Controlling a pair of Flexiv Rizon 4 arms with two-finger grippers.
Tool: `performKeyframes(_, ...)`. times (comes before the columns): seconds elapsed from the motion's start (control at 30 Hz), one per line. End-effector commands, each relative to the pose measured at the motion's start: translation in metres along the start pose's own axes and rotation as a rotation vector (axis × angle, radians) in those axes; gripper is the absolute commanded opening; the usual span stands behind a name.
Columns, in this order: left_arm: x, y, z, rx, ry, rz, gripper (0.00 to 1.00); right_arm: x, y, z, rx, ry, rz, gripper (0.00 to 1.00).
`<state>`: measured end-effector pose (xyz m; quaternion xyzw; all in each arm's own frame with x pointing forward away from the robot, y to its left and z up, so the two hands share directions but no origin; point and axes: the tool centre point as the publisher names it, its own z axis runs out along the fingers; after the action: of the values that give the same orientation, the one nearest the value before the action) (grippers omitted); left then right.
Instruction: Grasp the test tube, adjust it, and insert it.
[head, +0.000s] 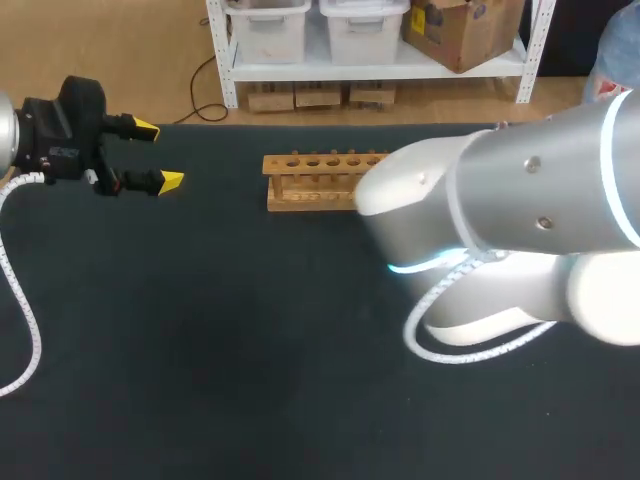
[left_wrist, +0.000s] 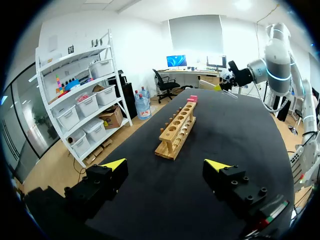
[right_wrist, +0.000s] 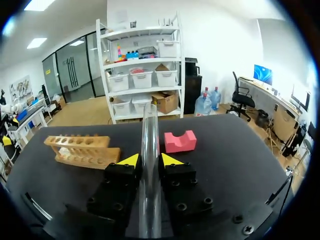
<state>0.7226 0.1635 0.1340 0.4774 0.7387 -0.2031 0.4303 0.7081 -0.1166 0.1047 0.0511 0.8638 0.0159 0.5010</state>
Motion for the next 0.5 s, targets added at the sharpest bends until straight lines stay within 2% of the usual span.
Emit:
performKeyframes(0.03, 0.002, -0.001, 0.0, -0.004, -0.009, 0.003, 1.0, -0.002, 0.036, 0.001, 0.072, -0.018, 0.028, 0.0)
performKeyframes(0.17, 0.002, -0.001, 0.0, -0.004, -0.009, 0.003, 1.0, -0.001, 0.069, 0.005, 0.06, -0.026, 0.018, 0.0)
performKeyframes(0.33, 0.002, -0.001, 0.0, -0.004, -0.009, 0.003, 1.0, 0.005, 0.099, 0.012, 0.025, -0.009, 0.009, 0.0)
performKeyframes(0.5, 0.002, -0.001, 0.0, -0.004, -0.009, 0.003, 1.0, 0.009, 0.116, 0.017, -0.003, 0.007, -0.014, 0.0)
